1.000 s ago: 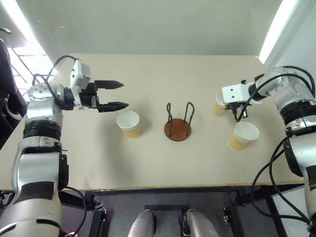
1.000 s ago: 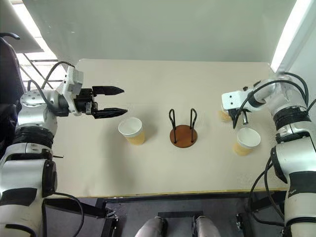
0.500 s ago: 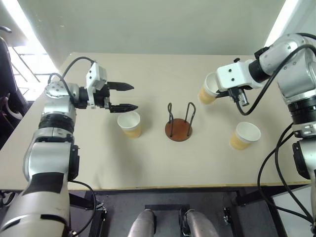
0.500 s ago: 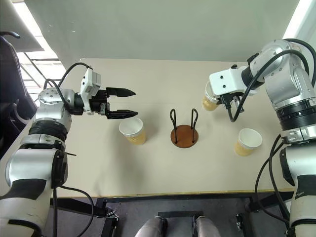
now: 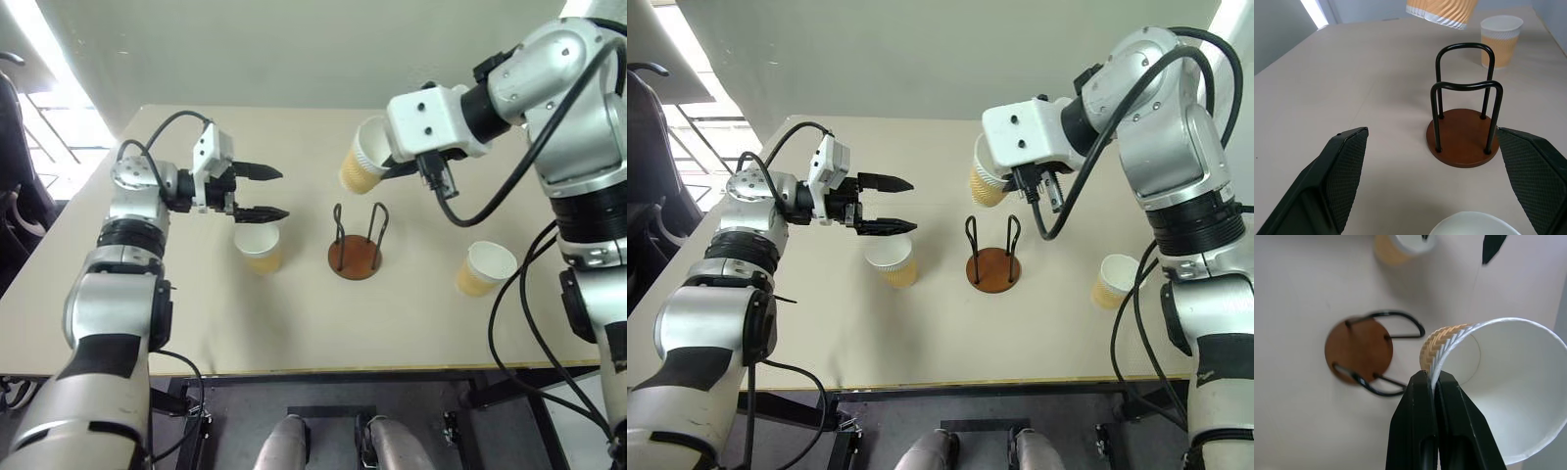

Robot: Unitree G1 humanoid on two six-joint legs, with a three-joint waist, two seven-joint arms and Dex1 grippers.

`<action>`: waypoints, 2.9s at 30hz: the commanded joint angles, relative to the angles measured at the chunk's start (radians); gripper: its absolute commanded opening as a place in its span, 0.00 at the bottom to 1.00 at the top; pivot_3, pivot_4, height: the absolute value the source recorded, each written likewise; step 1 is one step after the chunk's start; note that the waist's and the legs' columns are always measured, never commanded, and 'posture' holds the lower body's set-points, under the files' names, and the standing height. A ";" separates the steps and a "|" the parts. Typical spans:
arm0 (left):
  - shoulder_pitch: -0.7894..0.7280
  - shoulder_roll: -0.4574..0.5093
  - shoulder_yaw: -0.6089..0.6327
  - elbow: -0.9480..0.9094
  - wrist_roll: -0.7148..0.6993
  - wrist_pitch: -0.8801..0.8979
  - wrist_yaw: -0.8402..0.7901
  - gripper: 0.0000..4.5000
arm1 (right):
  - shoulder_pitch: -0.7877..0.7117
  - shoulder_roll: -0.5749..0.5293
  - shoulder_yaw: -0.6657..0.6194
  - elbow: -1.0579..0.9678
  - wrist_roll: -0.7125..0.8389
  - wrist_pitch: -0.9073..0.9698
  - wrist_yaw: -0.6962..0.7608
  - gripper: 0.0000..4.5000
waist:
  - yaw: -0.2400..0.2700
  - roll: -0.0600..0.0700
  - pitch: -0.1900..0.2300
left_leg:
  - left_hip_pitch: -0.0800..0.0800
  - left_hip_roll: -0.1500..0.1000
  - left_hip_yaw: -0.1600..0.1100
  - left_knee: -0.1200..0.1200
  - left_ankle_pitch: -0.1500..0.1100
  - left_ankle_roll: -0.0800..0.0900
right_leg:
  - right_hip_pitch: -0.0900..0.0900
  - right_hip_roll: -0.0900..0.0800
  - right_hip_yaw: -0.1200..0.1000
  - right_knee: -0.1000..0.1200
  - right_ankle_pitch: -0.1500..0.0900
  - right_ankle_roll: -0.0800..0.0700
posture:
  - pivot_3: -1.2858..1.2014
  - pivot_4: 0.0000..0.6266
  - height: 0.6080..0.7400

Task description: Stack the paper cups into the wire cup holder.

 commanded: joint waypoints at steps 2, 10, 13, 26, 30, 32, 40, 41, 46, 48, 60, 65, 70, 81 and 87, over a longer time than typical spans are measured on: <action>-0.031 0.010 0.017 -0.015 0.003 -0.012 -0.042 1.00 | -0.021 0.005 -0.008 -0.042 0.019 0.034 -0.016 0.00 | 0.001 0.000 0.000 | 0.000 0.000 0.000 0.001 0.000 0.000 | 0.000 0.000 0.000 0.001 0.000 0.000 | 0.52 0.24 1.00; -0.008 0.045 0.020 -0.023 -0.009 -0.011 -0.042 1.00 | 0.083 -0.014 0.039 -0.071 0.014 -0.015 -0.004 0.00 | -0.001 0.000 0.000 | -0.002 0.000 0.001 0.012 -0.001 0.002 | -0.001 0.000 0.000 0.007 -0.001 0.000 | 0.52 0.24 1.00; 0.001 0.063 0.022 -0.023 -0.017 -0.010 -0.042 1.00 | 0.098 -0.016 0.056 -0.060 0.008 -0.051 -0.003 0.00 | 0.000 0.000 0.000 | -0.002 -0.001 0.000 0.012 0.001 0.003 | -0.001 0.000 0.001 0.009 -0.002 -0.002 | 0.52 0.24 1.00; 0.016 0.087 0.038 -0.020 -0.020 -0.015 -0.042 1.00 | 0.062 0.013 0.085 0.074 -0.021 -0.177 -0.028 0.00 | -0.002 0.000 0.000 | -0.002 -0.002 0.000 0.014 0.004 0.004 | -0.001 -0.001 0.002 0.012 -0.004 -0.006 | 0.52 0.24 1.00; 0.018 0.087 0.042 -0.022 -0.019 -0.016 -0.042 1.00 | 0.034 0.019 0.080 0.129 -0.032 -0.215 -0.029 0.00 | -0.003 0.000 0.000 | -0.002 -0.002 0.001 0.013 0.004 0.004 | -0.001 -0.001 0.002 0.012 -0.004 -0.006 | 0.52 0.24 1.00; 0.018 0.088 0.044 -0.023 -0.019 -0.016 -0.042 1.00 | 0.023 0.017 0.073 0.136 -0.029 -0.217 -0.021 0.00 | -0.002 0.000 0.000 | -0.003 -0.002 0.001 0.013 0.004 0.004 | -0.002 -0.001 0.002 0.012 -0.004 -0.006 | 0.52 0.24 1.00; 0.013 0.092 0.043 -0.029 -0.021 -0.010 -0.042 1.00 | -0.002 0.018 0.058 0.119 0.016 -0.146 0.008 0.00 | -0.003 0.000 0.000 | -0.003 -0.002 0.001 0.012 0.004 0.004 | -0.003 -0.001 0.002 0.011 -0.004 -0.007 | 0.52 0.24 1.00; 0.012 0.093 0.042 -0.030 -0.022 -0.010 -0.042 1.00 | -0.004 0.017 0.059 0.126 0.010 -0.153 0.006 0.00 | -0.003 0.000 0.000 | -0.003 -0.002 0.001 0.012 0.004 0.004 | -0.003 -0.001 0.002 0.012 -0.004 -0.007 | 0.52 0.24 1.00; 0.009 0.094 0.039 -0.036 -0.023 -0.005 -0.042 1.00 | -0.016 0.006 0.067 0.163 -0.011 -0.193 -0.009 0.00 | -0.004 0.000 0.000 | -0.004 -0.002 0.001 0.012 0.004 0.004 | -0.004 -0.001 0.002 0.012 -0.005 -0.007 | 0.52 0.24 1.00; 0.008 0.094 0.038 -0.039 -0.024 -0.003 -0.042 1.00 | -0.027 0.006 0.068 0.184 -0.019 -0.211 -0.016 0.00 | -0.004 0.000 0.000 | -0.004 -0.002 0.001 0.012 0.004 0.004 | -0.004 -0.001 0.002 0.012 -0.005 -0.007 | 0.52 0.24 1.00; 0.009 0.098 0.041 -0.051 -0.023 0.006 -0.042 1.00 | -0.013 0.004 0.080 0.261 -0.062 -0.310 -0.020 0.00 | -0.003 0.000 0.000 | -0.004 -0.002 0.001 0.011 0.004 0.004 | -0.005 -0.001 0.002 0.012 -0.004 -0.007 | 0.52 0.24 1.00; 0.012 0.107 0.043 -0.043 -0.022 0.001 -0.042 1.00 | 0.004 0.003 0.086 0.268 -0.077 -0.338 -0.017 0.00 | -0.004 0.000 0.000 | -0.004 -0.002 0.001 0.011 0.004 0.004 | -0.005 -0.001 0.002 0.012 -0.004 -0.006 | 0.52 0.24 1.00; 0.016 0.117 0.051 -0.024 -0.017 -0.009 -0.042 1.00 | 0.020 0.015 0.089 0.275 -0.091 -0.361 -0.028 0.00 | -0.005 0.000 0.000 | -0.005 -0.002 0.000 0.011 0.004 0.004 | -0.005 -0.001 0.002 0.012 -0.004 -0.006 | 0.52 0.24 1.00; 0.020 0.121 0.050 -0.023 -0.012 0.006 -0.042 1.00 | 0.051 0.033 0.075 0.258 -0.093 -0.356 -0.042 0.27 | -0.005 0.000 0.000 | -0.005 -0.002 0.001 0.012 0.004 0.004 | -0.005 -0.001 0.002 0.012 -0.003 -0.006 | 0.52 0.24 1.00; 0.012 0.118 0.061 -0.025 -0.013 0.025 -0.042 1.00 | 0.023 0.039 0.038 0.268 -0.071 -0.310 -0.066 0.27 | -0.005 0.000 0.000 | -0.005 -0.002 0.001 0.012 0.004 0.004 | -0.005 -0.002 0.001 0.012 -0.003 -0.005 | 0.52 0.24 1.00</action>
